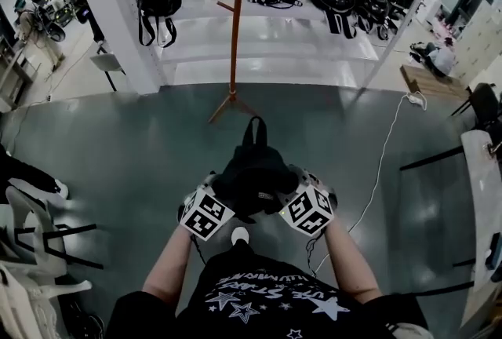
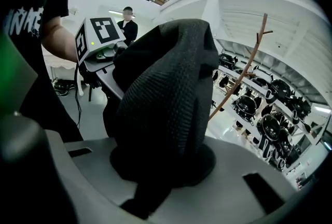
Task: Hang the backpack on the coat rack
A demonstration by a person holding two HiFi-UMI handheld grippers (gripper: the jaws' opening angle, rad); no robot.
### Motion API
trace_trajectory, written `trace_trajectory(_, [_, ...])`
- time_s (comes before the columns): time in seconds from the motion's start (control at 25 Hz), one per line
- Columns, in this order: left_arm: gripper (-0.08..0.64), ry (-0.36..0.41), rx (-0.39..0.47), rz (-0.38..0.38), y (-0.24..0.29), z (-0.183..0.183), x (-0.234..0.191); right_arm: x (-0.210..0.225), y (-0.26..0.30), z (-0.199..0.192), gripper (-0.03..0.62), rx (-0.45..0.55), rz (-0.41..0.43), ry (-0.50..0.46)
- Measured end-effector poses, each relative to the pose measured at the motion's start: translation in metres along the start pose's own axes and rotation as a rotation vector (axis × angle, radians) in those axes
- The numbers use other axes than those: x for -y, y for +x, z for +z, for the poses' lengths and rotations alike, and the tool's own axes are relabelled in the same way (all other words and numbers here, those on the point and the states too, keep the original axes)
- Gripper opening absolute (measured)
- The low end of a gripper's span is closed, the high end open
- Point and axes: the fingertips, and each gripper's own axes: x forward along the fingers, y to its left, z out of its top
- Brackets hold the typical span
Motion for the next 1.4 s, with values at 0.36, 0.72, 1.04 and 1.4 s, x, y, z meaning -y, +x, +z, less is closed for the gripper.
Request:
trace_trajectory(0.36, [0.091,0.033,0.039,0.016,0.014,0.021,-0.103,0.061,0.065,0.047,0.074,0.029,-0.041,0.044])
trace_trajectory(0.72, [0.091,0.044,0.047,0.005,0.041,0.045,-0.154,0.113,0.098,0.059,0.074,0.053,-0.067,0.072])
trace_trajectory(1.04, [0.089,0.005,0.012,0.049,0.091,0.068,-0.22,0.186,0.156,0.058,0.075,0.089,-0.008,0.054])
trace_trajectory(1.4, [0.089,-0.025,0.02,0.154,0.155,0.134,-0.335,0.319,0.228,0.087,0.075,0.161,0.031,-0.01])
